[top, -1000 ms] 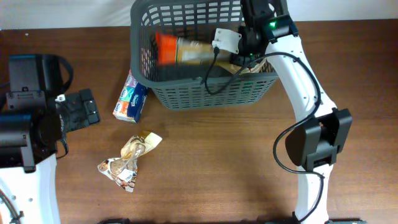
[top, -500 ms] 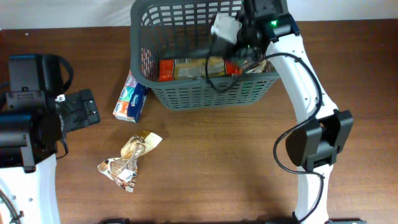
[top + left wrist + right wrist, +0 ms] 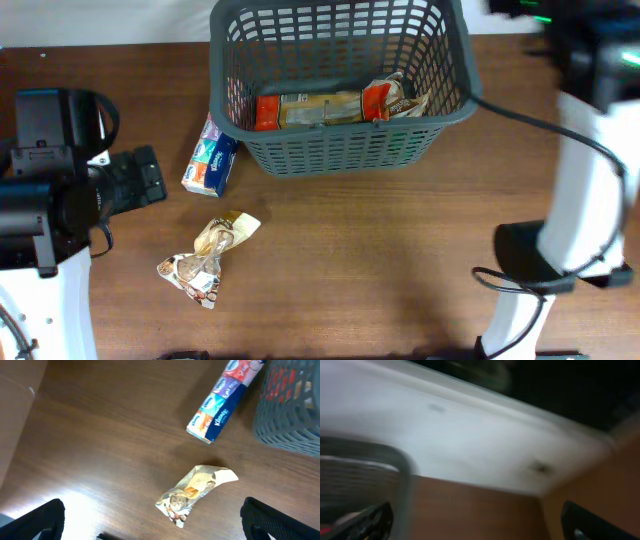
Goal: Pack container
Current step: 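Drop the pasta packet into the basket and withdraw the right gripper, then move the left gripper forward toward the brown paper snack bag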
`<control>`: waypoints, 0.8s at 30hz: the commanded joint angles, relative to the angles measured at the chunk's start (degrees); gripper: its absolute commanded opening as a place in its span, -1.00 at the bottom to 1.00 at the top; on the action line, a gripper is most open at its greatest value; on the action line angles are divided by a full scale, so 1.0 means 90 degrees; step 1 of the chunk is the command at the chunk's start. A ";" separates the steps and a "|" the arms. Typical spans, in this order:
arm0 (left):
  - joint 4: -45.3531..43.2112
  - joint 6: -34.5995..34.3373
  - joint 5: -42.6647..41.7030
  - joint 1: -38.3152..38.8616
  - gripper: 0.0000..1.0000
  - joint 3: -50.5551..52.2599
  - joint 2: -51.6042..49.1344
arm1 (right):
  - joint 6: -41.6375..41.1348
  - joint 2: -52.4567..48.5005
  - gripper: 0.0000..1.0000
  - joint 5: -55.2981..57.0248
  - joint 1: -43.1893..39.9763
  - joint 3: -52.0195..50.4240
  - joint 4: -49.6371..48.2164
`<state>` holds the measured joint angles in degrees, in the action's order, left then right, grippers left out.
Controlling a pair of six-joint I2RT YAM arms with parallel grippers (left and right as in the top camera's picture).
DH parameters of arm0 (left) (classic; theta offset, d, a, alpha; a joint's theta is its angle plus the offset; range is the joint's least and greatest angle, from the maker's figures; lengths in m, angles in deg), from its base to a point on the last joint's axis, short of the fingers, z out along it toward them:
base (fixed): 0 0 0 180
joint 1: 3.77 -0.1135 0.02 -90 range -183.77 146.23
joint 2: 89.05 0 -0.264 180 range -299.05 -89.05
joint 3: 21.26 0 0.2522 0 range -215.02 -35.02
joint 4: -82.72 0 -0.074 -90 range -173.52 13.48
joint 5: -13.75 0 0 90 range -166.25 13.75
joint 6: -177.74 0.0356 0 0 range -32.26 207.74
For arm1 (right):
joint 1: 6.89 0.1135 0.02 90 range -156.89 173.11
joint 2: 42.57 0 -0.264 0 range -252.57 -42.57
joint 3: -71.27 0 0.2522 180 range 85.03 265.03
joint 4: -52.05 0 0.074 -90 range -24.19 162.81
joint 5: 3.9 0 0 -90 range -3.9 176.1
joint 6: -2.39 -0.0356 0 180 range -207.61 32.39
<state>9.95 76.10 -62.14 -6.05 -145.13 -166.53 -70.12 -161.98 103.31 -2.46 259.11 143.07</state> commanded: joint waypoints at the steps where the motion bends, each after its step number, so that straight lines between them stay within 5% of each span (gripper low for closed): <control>1: 0.0010 -0.0063 -0.0223 -0.0027 0.99 -0.0022 -0.0022 | -0.1256 0.0102 0.97 0.0563 -0.0850 0.0459 0.0865; 5: 0.0032 -0.0063 -0.0333 -0.0027 0.99 -0.0022 -0.0022 | -0.1851 0.0121 0.97 0.0192 -0.1654 0.0554 0.2229; 12: 0.0029 -0.0063 -0.1003 -0.0027 0.99 -0.0022 -0.0022 | -0.1882 0.0134 0.97 -0.1566 -0.2431 0.0136 0.2232; 24: 0.0100 -0.0056 -0.0993 -0.0027 0.99 -0.0022 -0.0022 | -0.1814 -0.0134 0.97 -0.0716 -0.2965 -0.2288 0.2210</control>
<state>10.19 76.08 -70.32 -6.05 -145.13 -166.53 -85.94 -161.79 95.31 -28.21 245.60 162.78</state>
